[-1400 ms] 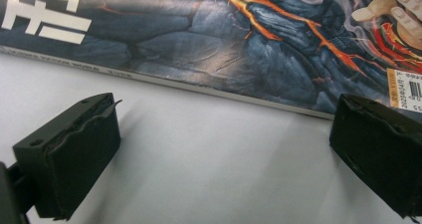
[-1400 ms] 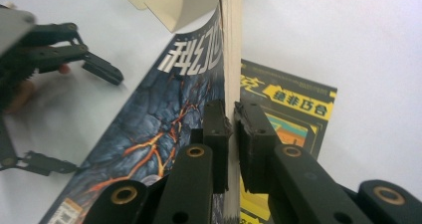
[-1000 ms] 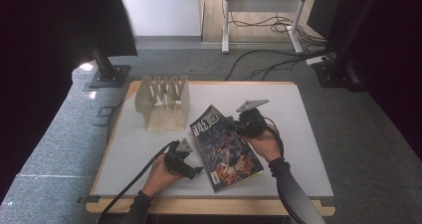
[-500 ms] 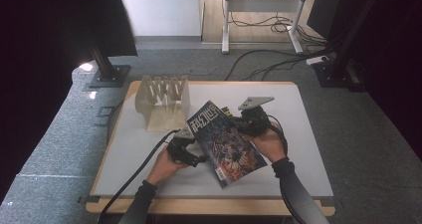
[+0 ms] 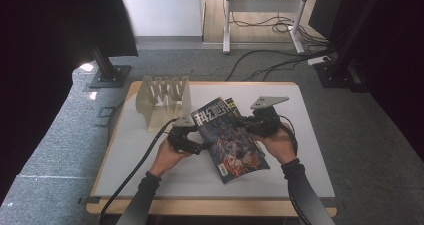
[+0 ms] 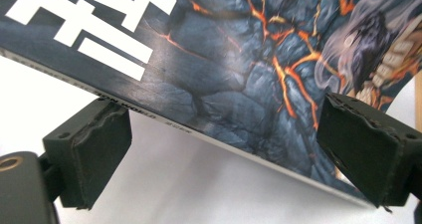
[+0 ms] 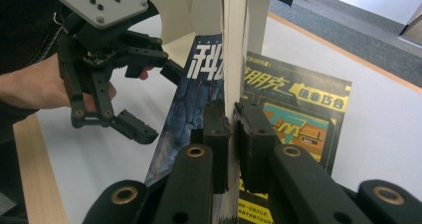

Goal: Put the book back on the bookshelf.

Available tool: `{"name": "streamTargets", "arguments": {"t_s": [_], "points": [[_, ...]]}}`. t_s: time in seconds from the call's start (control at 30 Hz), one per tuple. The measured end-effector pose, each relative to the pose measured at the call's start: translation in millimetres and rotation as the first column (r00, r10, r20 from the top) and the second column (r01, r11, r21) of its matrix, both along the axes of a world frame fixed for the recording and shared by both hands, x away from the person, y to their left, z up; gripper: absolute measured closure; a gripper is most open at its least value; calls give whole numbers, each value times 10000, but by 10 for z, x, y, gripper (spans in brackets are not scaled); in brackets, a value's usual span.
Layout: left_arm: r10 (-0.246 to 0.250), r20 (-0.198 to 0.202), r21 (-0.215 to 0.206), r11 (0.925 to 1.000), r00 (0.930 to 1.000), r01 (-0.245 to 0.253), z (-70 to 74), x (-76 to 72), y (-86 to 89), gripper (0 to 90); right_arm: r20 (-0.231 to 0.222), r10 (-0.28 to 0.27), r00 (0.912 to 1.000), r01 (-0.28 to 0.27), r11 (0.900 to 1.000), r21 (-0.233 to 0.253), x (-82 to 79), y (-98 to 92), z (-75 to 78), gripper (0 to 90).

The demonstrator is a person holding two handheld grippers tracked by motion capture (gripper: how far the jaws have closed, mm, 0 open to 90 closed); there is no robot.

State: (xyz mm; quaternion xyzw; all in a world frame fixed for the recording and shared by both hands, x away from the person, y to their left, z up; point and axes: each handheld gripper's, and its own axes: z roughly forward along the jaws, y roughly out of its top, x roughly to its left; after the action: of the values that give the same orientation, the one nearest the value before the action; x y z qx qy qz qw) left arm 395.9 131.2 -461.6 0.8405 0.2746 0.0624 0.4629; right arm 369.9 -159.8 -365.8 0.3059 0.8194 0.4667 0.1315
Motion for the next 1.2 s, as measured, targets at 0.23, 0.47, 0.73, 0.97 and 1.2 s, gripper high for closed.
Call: {"name": "streamTargets", "arguments": {"t_s": [0.23, 0.47, 0.73, 0.97, 1.2], "points": [[-1, 374, -419, 9991, 9993, 17, 143, 14, -48, 87, -17, 93, 10000, -92, 9996, 267, -30, -105, 8, 824], [64, 638, -713, 9975, 9979, -18, 293, 33, -66, 131, 28, 214, 9998, -215, 9991, 370, -46, -177, 2, 824], [612, 948, 155, 9979, 9936, -629, 400, 27, -103, 335, 62, 186, 9998, -188, 9994, 303, -39, -217, -31, 823], [1013, 633, 595, 9927, 9928, -1050, 481, 72, -82, 562, 114, 135, 9998, -138, 9995, 296, -28, -240, -51, 824], [841, 181, 11, 9965, 9963, -841, 548, 81, -41, 658, 170, 19, 9999, -23, 9997, 225, -26, -278, -59, 824]]}}
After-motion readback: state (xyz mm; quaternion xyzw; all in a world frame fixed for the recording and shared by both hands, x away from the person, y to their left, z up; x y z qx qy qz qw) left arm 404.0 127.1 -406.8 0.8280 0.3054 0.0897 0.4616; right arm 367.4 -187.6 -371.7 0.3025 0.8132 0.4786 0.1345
